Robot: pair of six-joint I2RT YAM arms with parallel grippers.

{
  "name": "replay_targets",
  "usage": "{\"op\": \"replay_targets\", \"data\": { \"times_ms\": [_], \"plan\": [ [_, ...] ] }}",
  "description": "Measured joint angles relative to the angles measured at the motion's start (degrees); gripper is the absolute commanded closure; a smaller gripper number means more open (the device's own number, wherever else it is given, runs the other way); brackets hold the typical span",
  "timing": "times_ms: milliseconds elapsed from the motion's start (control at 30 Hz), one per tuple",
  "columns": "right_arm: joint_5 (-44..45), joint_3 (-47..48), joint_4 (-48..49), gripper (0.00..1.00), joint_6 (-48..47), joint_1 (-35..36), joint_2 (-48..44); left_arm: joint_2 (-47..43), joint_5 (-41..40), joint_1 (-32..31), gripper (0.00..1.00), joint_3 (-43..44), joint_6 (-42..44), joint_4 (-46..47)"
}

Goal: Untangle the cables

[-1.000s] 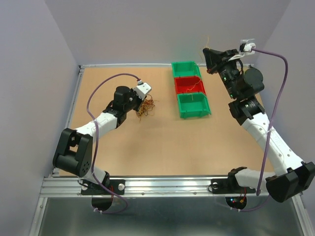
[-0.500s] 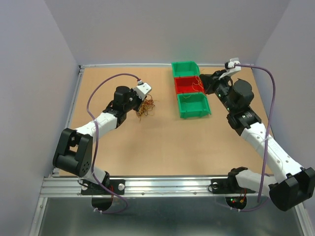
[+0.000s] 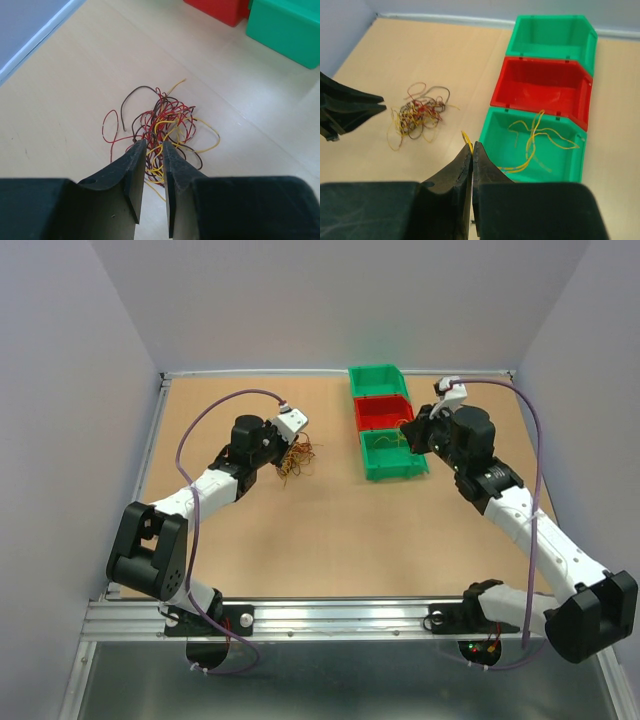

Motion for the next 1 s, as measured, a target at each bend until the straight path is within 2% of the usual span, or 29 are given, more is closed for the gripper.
{"op": "replay_targets", "data": {
  "times_ms": [300,600,1000],
  "plan": [
    [1.2,-0.5,-5.0,0.99,-1.9,0.0,9.1,0.0,0.3,0.0,0.68,0.0,0.0,-0.1],
    [-8.0,1.7,-6.5,0.99,-5.7,0.0,17.5,0.0,0.7,0.0,0.68,0.0,0.0,-0.1],
    [-4.8,9.7,-6.8,0.99,-7.2,-0.2,30.0,0.0,1.4,0.0,0.69,0.0,0.1,-0.5]
  ]
}}
